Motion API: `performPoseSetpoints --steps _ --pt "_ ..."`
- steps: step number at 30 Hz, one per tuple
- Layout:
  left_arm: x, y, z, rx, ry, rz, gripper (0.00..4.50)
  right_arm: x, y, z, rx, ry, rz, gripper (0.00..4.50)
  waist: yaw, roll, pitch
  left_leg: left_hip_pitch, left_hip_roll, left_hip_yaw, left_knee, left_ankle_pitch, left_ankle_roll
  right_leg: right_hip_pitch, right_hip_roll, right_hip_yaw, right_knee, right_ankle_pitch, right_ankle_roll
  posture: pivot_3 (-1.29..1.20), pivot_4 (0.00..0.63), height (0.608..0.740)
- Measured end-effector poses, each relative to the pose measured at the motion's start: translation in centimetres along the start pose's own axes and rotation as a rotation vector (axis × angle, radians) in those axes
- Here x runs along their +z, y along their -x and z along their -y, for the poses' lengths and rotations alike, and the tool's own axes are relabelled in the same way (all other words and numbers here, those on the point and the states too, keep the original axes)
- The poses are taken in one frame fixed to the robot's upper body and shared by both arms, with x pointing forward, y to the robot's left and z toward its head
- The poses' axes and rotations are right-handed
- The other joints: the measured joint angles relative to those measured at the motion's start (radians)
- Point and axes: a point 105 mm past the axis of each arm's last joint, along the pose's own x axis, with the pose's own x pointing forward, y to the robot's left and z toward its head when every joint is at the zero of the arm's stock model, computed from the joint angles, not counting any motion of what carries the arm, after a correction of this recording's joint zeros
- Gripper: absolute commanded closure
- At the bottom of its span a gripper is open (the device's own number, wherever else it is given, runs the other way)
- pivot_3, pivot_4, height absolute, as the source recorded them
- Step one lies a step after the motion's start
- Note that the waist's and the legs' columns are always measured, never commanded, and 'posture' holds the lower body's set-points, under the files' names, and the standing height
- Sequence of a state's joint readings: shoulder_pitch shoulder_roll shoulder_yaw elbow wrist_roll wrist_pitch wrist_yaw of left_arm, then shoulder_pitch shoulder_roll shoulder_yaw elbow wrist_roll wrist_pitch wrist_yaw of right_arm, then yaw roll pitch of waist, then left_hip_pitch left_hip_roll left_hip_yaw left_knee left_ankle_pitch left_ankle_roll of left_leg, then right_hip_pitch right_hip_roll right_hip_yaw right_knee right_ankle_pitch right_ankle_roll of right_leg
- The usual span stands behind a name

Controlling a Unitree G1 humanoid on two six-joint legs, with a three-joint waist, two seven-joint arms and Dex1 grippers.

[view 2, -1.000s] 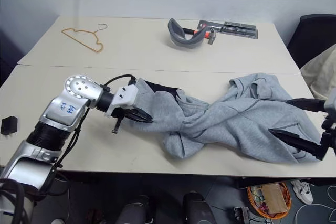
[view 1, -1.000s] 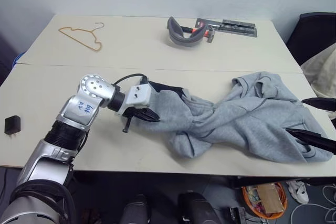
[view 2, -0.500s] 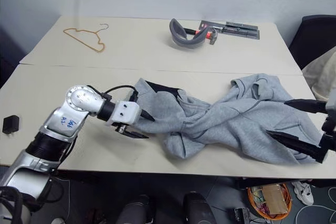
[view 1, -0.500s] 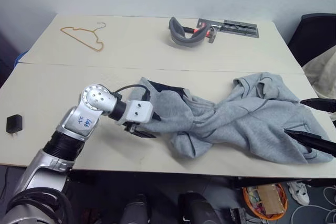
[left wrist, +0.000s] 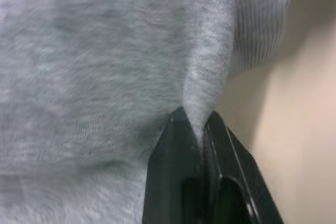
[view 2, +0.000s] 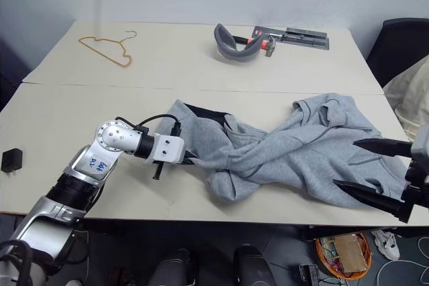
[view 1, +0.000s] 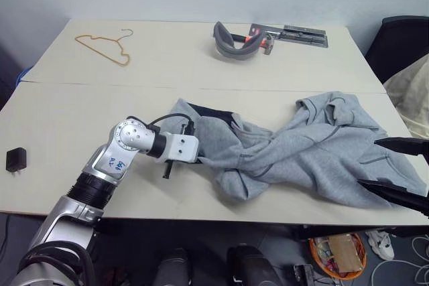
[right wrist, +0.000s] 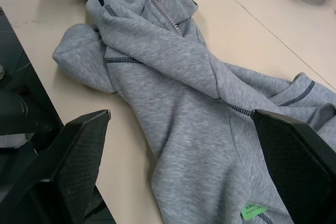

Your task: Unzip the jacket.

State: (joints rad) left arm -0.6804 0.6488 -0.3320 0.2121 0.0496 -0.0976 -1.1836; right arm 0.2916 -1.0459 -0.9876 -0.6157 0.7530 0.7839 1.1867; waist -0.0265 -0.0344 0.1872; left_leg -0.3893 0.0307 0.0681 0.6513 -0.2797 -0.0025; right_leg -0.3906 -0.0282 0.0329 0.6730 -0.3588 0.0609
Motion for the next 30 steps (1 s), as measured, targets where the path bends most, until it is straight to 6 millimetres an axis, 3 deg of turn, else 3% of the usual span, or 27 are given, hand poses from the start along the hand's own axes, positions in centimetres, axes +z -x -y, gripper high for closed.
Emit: performPoseSetpoints --steps 5,9,13,17,22,27,30 --pt "-2.2 1.0 0.1 0.011 0.047 -0.046 4.45 -0.1 0.0 0.0 0.0 0.004 -0.002 0.0 -0.003 0.0 0.0 0.0 0.001 0.0 0.0 0.0 0.0 0.0 0.0 0.0 0.0 0.0 0.0 0.0 0.15 0.74" --pt "-4.3 3.6 -0.7 0.054 0.073 -0.125 4.45 -0.1 0.0 0.0 0.003 0.011 -0.001 0.0 -0.006 0.0 0.0 0.001 0.001 0.0 -0.001 0.0 0.0 0.0 0.001 0.0 0.0 0.0 0.0 0.0 0.15 0.74" --pt "-7.1 9.4 -2.6 0.177 0.12 -0.275 4.45 -0.8 -0.4 -0.1 0.025 -0.007 -0.017 0.0 -0.013 0.0 0.0 0.001 0.002 0.001 -0.001 0.0 0.0 -0.001 0.001 0.0 0.0 0.0 0.0 0.0 0.15 0.74" --pt "-9.0 13.3 -3.3 0.251 0.157 -0.391 4.45 -1.6 -0.9 -0.3 0.048 -0.014 -0.046 0.0 -0.012 -0.001 0.0 0.0 0.002 0.001 -0.001 0.0 0.0 -0.001 0.001 0.0 0.0 0.0 0.0 0.0 0.15 0.74" --pt "-9.9 17.8 -3.5 0.331 0.203 -0.483 4.45 -2.2 -2.1 -0.5 0.076 -0.016 -0.051 0.0 -0.017 -0.001 0.001 0.0 0.002 0.001 -0.002 0.0 -0.001 -0.002 0.0 0.0 0.001 0.0 0.0 0.0 0.15 0.74" --pt "-10.3 16.4 -0.4 0.191 0.304 -0.426 4.45 -2.6 -3.7 -0.4 0.083 0.024 -0.05 0.0 -0.015 -0.001 0.001 0.0 0.002 0.001 -0.001 0.0 -0.001 -0.002 -0.001 -0.001 0.001 0.0 -0.001 0.0 0.15 0.74" --pt "-8.5 15.1 0.7 0.106 0.385 -0.303 4.45 -2.6 -4.9 0.0 0.058 0.068 -0.038 0.0 -0.014 -0.001 0.001 -0.001 0.002 0.0 0.0 0.0 -0.001 -0.003 -0.001 -0.002 0.002 0.0 -0.001 0.0 0.15 0.74"
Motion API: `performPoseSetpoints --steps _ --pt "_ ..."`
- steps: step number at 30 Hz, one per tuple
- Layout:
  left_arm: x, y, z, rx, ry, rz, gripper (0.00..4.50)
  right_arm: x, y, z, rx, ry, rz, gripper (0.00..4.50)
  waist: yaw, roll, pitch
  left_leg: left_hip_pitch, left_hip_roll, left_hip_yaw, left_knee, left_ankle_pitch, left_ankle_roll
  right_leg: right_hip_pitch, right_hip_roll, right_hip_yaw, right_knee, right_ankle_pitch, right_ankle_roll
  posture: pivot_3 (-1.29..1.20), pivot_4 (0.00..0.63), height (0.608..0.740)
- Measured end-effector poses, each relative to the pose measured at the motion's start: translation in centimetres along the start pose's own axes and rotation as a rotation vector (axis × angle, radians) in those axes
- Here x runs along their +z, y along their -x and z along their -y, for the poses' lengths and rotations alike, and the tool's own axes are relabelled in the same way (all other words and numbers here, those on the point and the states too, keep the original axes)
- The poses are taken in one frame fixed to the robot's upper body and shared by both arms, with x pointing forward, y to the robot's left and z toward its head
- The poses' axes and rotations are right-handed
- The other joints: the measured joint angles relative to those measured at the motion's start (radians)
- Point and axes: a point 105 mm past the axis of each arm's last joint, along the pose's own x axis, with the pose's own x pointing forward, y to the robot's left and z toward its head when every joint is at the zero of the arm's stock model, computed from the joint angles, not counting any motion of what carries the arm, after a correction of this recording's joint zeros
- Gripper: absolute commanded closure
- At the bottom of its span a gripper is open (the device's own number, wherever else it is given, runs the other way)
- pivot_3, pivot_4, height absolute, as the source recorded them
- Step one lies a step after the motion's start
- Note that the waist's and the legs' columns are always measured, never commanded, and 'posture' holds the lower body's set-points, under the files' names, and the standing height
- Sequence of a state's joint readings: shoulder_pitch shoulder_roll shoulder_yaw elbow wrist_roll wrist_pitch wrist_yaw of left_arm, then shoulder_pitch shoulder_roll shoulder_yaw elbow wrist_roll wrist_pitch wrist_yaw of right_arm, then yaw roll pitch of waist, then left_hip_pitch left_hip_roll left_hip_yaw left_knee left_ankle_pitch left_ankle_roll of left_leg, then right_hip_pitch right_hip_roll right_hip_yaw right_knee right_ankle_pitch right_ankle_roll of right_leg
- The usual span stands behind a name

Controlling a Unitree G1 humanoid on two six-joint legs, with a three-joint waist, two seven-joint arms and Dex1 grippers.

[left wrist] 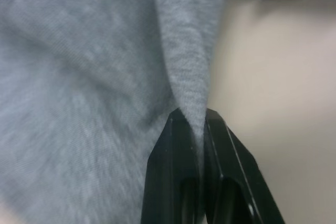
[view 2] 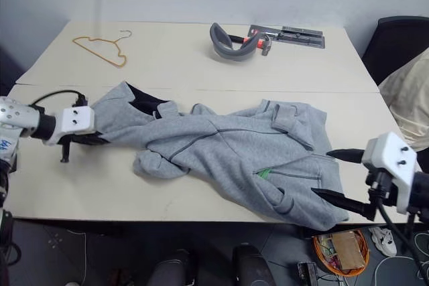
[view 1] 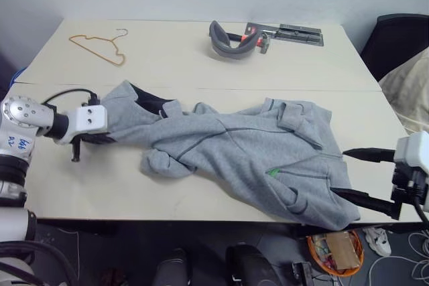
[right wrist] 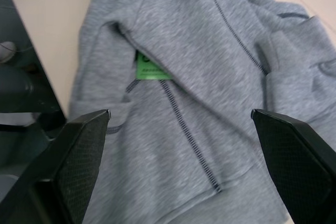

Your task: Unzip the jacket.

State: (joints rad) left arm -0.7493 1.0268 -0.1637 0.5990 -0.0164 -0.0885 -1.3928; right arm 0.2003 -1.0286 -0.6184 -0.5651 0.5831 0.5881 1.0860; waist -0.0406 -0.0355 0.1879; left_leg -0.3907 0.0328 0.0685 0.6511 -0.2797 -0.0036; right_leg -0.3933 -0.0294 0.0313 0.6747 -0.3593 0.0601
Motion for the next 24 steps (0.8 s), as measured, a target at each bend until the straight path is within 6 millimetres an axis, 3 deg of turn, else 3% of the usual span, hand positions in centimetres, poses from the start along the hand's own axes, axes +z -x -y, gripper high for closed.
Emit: performPoseSetpoints --steps 2,8,13,16,19,20,21,24 --pt "2.4 0.6 1.4 -0.096 0.036 0.089 4.45 -0.4 -1.7 0.6 -0.019 0.039 0.0 0.0 0.003 0.0 0.0 0.0 0.0 0.0 0.001 0.0 0.0 0.0 0.0 0.0 0.0 0.0 0.0 0.0 0.15 0.74" --pt "7.4 2.7 2.7 -0.173 0.144 0.269 4.45 -2.0 -4.4 2.6 -0.091 0.171 -0.047 0.0 0.007 0.0 0.0 0.0 -0.002 0.0 0.001 0.0 0.0 0.0 -0.001 0.001 0.0 0.0 0.0 0.0 0.15 0.74" --pt "9.3 3.1 3.1 -0.214 0.151 0.321 4.45 -3.6 -5.9 4.5 -0.147 0.304 -0.105 0.0 0.009 0.001 0.0 0.0 -0.002 0.0 0.002 0.0 0.0 0.0 0.0 0.001 0.001 0.0 0.0 0.0 0.15 0.74" --pt "7.6 2.8 2.6 -0.161 0.039 0.19 4.45 -4.4 -6.2 4.3 -0.125 0.353 -0.124 0.0 0.011 0.001 0.0 0.0 -0.002 0.001 0.001 0.0 0.0 -0.001 0.001 0.001 0.0 -0.001 -0.001 0.0 0.15 0.74" --pt "2.1 2.5 -0.5 0.02 -0.103 -0.109 4.45 -5.0 -5.9 3.8 -0.101 0.333 -0.124 0.0 0.012 0.002 0.0 0.002 -0.001 0.003 0.001 0.0 0.0 0.0 0.002 0.002 0.001 0.0 -0.001 0.0 0.15 0.74" --pt "1.3 2.6 -1.4 0.074 -0.116 -0.144 4.45 -5.1 -5.8 3.6 -0.095 0.322 -0.122 0.0 0.011 0.001 0.0 0.001 -0.001 0.003 0.002 0.0 0.0 -0.001 0.002 0.002 0.001 0.0 -0.001 0.0 0.15 0.74" --pt "1.0 2.4 -2.9 0.153 -0.126 -0.138 3.96 -5.3 -5.5 3.5 -0.094 0.306 -0.121 0.0 0.014 0.001 0.001 0.001 -0.002 0.003 0.002 0.0 0.001 0.0 0.001 0.001 0.002 0.0 -0.001 0.0 0.15 0.74" --pt "1.2 2.2 -5.3 0.288 -0.152 -0.097 3.16 -4.5 -5.2 3.3 -0.084 0.306 -0.088 0.0 0.015 0.001 0.0 -0.001 -0.002 0.003 0.004 -0.002 0.002 -0.001 -0.001 0.001 0.001 0.0 0.0 0.0 0.15 0.74"
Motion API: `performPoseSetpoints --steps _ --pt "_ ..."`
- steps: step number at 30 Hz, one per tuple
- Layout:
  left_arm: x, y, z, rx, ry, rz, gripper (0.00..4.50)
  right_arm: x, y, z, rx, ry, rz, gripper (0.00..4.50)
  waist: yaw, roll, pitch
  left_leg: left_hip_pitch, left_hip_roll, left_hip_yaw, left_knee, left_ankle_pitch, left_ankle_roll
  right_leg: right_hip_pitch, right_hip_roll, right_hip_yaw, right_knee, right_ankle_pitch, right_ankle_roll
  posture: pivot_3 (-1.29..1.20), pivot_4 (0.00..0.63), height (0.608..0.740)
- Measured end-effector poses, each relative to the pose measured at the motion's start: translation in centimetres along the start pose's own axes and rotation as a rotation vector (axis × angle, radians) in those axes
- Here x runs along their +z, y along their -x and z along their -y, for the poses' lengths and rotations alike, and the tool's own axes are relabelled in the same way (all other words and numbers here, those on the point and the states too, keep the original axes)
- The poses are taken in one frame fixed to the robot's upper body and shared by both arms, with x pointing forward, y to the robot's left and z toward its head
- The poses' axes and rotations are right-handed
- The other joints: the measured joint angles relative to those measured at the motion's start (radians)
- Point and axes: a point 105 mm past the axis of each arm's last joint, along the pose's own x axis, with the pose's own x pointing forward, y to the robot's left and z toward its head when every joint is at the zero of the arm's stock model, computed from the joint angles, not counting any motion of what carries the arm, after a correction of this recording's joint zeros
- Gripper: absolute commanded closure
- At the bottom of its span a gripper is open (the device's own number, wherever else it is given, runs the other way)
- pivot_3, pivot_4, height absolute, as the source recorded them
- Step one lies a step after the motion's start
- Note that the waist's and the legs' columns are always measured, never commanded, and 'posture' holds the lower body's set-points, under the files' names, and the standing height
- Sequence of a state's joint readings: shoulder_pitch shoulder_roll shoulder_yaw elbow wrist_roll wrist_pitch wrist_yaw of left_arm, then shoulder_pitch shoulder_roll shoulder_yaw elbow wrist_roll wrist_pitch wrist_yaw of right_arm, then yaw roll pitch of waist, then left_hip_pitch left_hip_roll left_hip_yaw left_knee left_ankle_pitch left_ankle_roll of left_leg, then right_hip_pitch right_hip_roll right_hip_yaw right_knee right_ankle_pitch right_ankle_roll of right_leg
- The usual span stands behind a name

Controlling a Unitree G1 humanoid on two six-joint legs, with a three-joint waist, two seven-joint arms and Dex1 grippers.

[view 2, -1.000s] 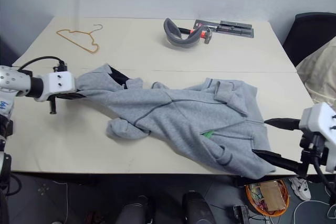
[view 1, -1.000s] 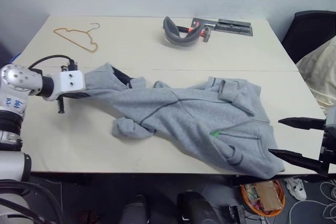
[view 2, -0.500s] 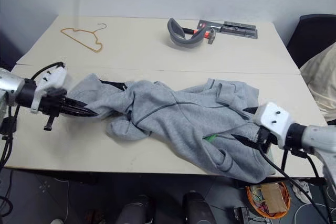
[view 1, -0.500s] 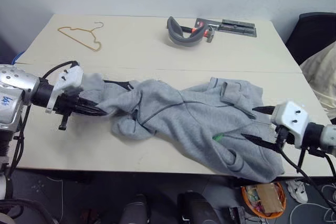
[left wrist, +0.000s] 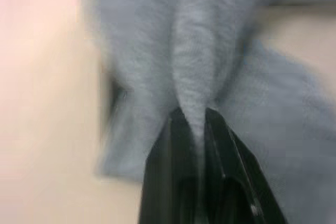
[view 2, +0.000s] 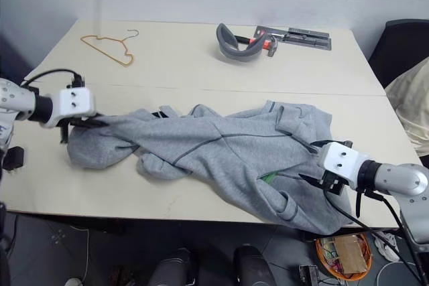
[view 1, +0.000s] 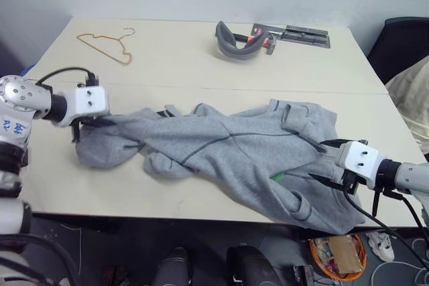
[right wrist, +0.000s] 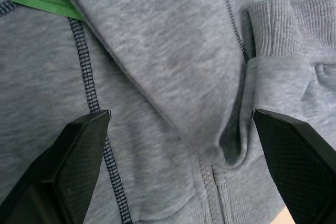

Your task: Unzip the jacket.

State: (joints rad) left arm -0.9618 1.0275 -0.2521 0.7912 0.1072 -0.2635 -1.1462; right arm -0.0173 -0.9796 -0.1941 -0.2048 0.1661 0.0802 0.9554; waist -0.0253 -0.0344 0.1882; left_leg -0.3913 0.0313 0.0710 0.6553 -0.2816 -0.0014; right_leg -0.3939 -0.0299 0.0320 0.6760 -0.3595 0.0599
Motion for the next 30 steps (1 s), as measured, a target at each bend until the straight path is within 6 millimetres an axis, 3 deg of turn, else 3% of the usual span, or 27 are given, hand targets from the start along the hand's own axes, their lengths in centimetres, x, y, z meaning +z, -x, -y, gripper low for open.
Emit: performPoseSetpoints --steps 4,7,10,15,17,20,25,30 --pt "0.7 -0.4 0.5 -0.022 -0.029 0.087 2.0 0.0 0.4 -0.4 0.014 -0.006 0.001 0.0 -0.005 0.0 0.0 0.0 0.0 0.001 0.0 0.001 -0.004 0.0 -0.001 0.0 0.001 0.0 0.0 0.0 0.15 0.74" --pt "1.5 -0.3 2.7 -0.164 0.096 0.192 1.16 0.2 0.3 0.0 0.0 0.038 0.002 0.0 -0.012 0.0 0.0 0.001 0.001 0.002 0.0 0.001 -0.004 0.0 0.0 0.001 0.003 0.0 0.0 0.0 0.15 0.74" --pt "3.7 1.3 4.1 -0.316 0.244 0.321 1.16 0.2 -0.2 0.8 -0.028 0.113 -0.009 0.0 -0.014 -0.001 0.0 0.0 0.002 0.001 0.003 0.001 -0.004 0.0 0.001 0.0 0.003 0.0 0.0 0.0 0.15 0.74" --pt "8.5 6.1 3.2 -0.349 0.346 0.482 1.16 -0.8 -2.2 1.5 -0.071 0.208 -0.019 0.0 -0.017 -0.001 0.0 0.001 0.001 0.001 0.004 0.001 -0.005 0.0 0.0 0.001 0.004 -0.001 0.0 0.0 0.15 0.74" --pt "10.6 6.5 3.6 -0.4 0.334 0.554 1.16 -1.1 -3.2 1.9 -0.091 0.255 -0.019 0.0 -0.017 0.001 0.001 0.002 0.0 0.001 0.004 0.001 -0.005 0.001 0.0 0.001 0.005 -0.001 0.0 0.0 0.15 0.74" --pt "12.0 6.1 4.3 -0.454 0.318 0.595 1.07 -0.9 -4.3 2.1 -0.105 0.267 0.017 0.52 -0.015 0.001 0.001 0.001 0.001 0.001 0.006 0.001 -0.005 0.0 0.001 0.001 0.006 -0.001 0.0 0.0 0.15 0.74" --pt "12.7 5.6 5.0 -0.475 0.264 0.593 1.07 0.0 -4.7 2.2 -0.1 0.237 0.084 2.16 -0.02 0.001 0.001 0.001 0.001 0.001 0.006 0.001 -0.006 0.0 0.001 0.002 0.006 -0.002 0.0 0.0 0.15 0.74" --pt "11.9 3.8 6.1 -0.503 0.245 0.545 1.07 1.3 -4.6 1.6 -0.063 0.254 0.127 3.87 -0.027 0.001 0.001 0.001 0.002 0.001 0.006 0.001 -0.006 0.0 0.002 0.002 0.007 -0.002 0.0 0.0 0.15 0.74"
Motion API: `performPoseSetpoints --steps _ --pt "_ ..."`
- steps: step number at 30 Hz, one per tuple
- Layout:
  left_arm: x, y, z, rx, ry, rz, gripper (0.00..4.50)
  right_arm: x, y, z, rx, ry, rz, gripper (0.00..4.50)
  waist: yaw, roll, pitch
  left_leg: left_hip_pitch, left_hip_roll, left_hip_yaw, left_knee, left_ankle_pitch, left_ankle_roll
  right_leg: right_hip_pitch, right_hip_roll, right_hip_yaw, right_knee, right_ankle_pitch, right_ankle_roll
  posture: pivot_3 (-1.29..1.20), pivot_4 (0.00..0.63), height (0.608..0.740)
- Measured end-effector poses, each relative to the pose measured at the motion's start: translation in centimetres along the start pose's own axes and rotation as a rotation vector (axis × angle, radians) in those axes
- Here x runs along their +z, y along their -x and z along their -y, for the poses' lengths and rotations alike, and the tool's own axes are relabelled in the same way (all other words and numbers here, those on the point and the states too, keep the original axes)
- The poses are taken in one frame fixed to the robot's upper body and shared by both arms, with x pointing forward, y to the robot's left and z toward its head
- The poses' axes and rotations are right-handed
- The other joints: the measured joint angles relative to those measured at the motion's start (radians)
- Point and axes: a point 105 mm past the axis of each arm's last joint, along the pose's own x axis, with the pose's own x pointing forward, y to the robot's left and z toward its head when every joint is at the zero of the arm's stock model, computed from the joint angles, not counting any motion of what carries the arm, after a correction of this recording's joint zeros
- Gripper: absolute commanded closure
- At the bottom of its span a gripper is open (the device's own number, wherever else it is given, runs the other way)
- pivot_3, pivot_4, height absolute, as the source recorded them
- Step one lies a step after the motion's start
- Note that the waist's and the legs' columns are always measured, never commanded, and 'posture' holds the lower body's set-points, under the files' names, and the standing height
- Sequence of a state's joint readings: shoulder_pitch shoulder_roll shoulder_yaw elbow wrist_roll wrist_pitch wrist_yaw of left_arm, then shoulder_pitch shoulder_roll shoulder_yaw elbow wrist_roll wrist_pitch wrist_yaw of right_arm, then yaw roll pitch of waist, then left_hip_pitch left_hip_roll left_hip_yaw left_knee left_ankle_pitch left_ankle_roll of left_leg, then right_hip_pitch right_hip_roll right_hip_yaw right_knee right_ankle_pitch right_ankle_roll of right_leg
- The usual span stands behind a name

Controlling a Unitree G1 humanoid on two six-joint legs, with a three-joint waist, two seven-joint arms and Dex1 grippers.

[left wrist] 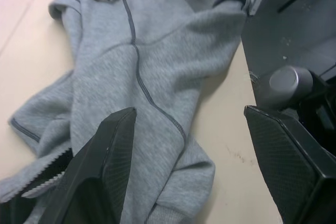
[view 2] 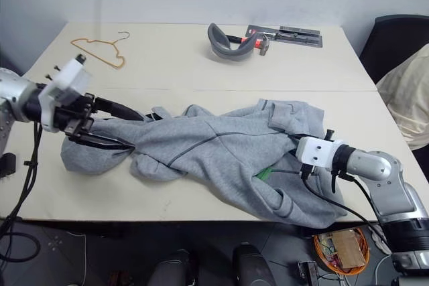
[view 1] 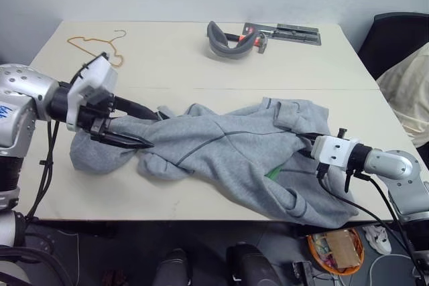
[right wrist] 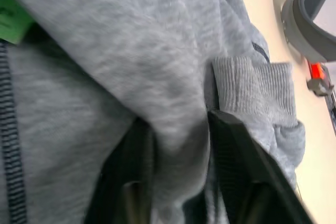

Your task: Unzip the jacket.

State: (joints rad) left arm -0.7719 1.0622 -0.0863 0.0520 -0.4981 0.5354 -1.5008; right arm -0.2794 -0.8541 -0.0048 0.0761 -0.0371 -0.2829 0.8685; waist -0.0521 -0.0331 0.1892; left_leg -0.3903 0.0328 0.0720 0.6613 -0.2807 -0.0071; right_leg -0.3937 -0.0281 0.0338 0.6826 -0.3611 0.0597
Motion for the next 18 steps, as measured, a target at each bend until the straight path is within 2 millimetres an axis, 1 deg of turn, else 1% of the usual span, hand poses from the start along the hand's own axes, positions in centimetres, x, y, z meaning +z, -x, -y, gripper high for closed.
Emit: performPoseSetpoints --steps 1,2,5,9,12,13,14,16,18 --pt "-0.1 -0.1 0.0 -0.003 -0.002 -0.005 1.07 0.2 0.0 -0.1 0.005 0.002 0.005 4.25 0.0 0.0 0.0 0.0 0.0 0.0 0.0 0.0 0.0 0.0 0.0 0.0 0.0 0.0 0.0 0.0 0.15 0.74" --pt "-0.2 -0.2 0.0 -0.003 -0.009 -0.013 1.07 0.6 0.1 -0.2 0.017 0.006 0.014 4.48 0.0 0.0 0.0 0.0 0.0 0.0 0.0 0.0 0.0 0.0 0.0 0.0 0.0 0.0 0.0 0.0 0.15 0.74" --pt "-0.2 -0.3 -0.1 -0.001 -0.02 -0.02 1.07 1.3 0.4 -0.4 0.04 0.018 0.027 4.48 0.001 0.0 0.0 0.0 0.0 0.0 0.0 0.0 0.0 0.0 0.0 0.0 0.0 0.0 0.0 0.0 0.15 0.74" --pt "-0.3 -0.7 -0.2 -0.008 -0.035 -0.014 1.07 1.8 0.5 -0.3 0.043 0.01 0.035 4.48 0.001 0.0 0.0 0.0 0.0 0.0 0.0 0.0 0.0 0.0 0.0 0.0 0.0 0.0 0.0 0.0 0.15 0.74" --pt "-0.2 -0.9 -0.2 -0.011 -0.045 -0.012 1.07 1.7 0.7 -0.9 0.067 -0.024 0.033 4.48 0.002 0.0 0.0 0.0 0.0 0.0 0.0 0.0 0.0 0.0 0.0 0.0 0.0 0.0 0.0 0.0 0.15 0.74" --pt "-0.2 -0.9 -0.2 -0.013 -0.047 -0.01 1.07 2.0 0.8 -1.1 0.074 -0.058 0.049 4.48 0.002 0.0 0.0 0.0 0.0 0.0 0.0 0.0 0.0 0.0 0.0 0.0 0.0 0.0 0.0 0.0 0.15 0.74" --pt "-0.2 -1.0 -0.2 -0.014 -0.049 -0.009 1.07 2.5 1.0 -1.2 0.078 -0.092 0.072 4.48 0.003 0.0 0.0 0.0 0.0 0.0 0.0 0.0 0.0 0.0 0.0 0.0 0.0 0.0 0.0 0.0 0.15 0.74" --pt "-0.2 -1.2 -0.2 -0.017 -0.053 -0.01 1.07 4.9 2.2 -1.3 0.111 -0.218 0.162 4.48 0.006 0.001 0.0 0.0 0.0 -0.001 0.0 -0.001 0.0 0.0 0.0 0.0 0.0 0.0 0.0 0.0 0.15 0.74" --pt "-0.3 -1.4 -0.3 -0.02 -0.061 -0.015 1.07 8.3 3.9 -1.7 0.199 -0.348 0.267 4.48 0.01 0.001 0.001 0.0 0.001 -0.002 0.0 -0.001 0.0 0.001 0.0 -0.001 -0.001 0.0 0.0 0.0 0.15 0.74"
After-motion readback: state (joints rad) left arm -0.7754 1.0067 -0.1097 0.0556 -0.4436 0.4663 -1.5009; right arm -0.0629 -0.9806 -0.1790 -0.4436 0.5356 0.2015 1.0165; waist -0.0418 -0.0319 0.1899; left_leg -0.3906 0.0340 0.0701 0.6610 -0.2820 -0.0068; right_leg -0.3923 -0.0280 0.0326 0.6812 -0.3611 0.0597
